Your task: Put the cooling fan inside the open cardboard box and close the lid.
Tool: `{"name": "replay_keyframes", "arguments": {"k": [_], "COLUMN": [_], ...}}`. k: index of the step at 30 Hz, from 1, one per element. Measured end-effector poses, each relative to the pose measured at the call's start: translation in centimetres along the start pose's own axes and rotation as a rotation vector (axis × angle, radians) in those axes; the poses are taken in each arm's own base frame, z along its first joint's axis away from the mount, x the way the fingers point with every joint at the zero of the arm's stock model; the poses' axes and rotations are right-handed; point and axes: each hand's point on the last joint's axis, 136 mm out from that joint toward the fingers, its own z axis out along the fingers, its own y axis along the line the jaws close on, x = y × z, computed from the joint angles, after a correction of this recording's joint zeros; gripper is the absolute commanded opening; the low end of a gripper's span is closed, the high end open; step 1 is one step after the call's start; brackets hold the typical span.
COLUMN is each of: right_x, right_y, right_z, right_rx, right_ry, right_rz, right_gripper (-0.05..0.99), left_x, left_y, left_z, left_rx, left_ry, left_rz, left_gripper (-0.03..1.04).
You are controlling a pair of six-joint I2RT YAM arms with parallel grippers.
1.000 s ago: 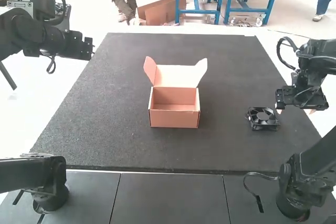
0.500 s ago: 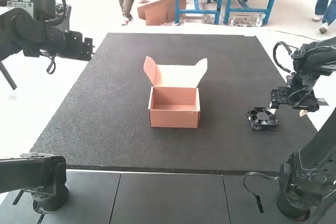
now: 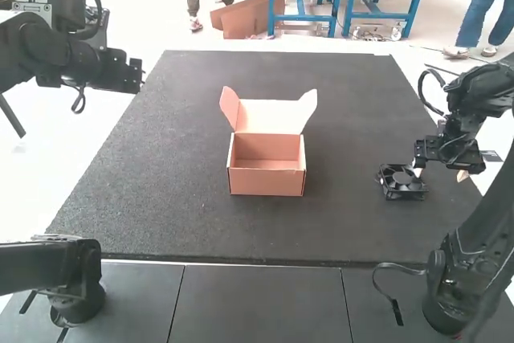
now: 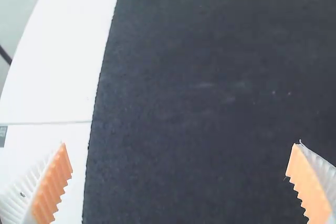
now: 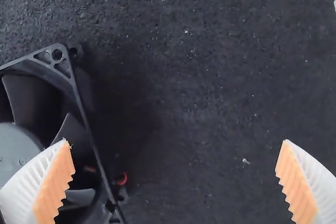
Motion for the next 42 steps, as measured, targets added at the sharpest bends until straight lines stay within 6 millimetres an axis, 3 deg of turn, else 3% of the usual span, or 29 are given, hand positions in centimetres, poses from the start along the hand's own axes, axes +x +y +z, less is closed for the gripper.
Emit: {"name": "replay_keyframes", "arguments": {"k": [10, 23, 28, 32, 37, 38, 42], "right_x": [-0.1, 1.6, 1.7, 1.9, 1.8, 1.8, 1.7], "right_y": [-0.4, 0.3, 0.5, 0.9, 1.5, 1.7, 2.0], "right_z": [0.3, 1.8, 2.0, 2.4, 2.5, 2.5, 2.6], "right_rx": [-0.003, -0.034, -0.043, -0.064, -0.097, -0.104, -0.123], "right_ry": [0.013, 0.101, 0.106, 0.119, 0.111, 0.108, 0.1], "right_rz": [0.015, 0.008, 0.017, 0.023, 0.031, 0.031, 0.032], "right_gripper": [0.88, 0.88, 0.67, 0.35, 0.1, 0.0, -0.02], "left_x": [0.2, -0.2, 0.1, -0.1, -0.7, -0.7, -0.3], "left_y": [-0.1, -0.1, 0.2, 0.3, 0.4, 0.4, 0.3], "left_z": [0.4, 0.5, 0.5, 0.4, 0.0, 0.0, 0.0], "left_rx": [0.003, 0.003, -0.005, -0.006, -0.006, -0.006, -0.006], "left_ry": [0.012, 0.012, 0.02, 0.018, 0.006, 0.006, 0.021], "left_rz": [0.002, 0.001, -0.003, -0.004, -0.006, -0.006, -0.007], "left_gripper": [0.97, 0.97, 0.97, 0.97, 0.97, 0.97, 0.97]}}
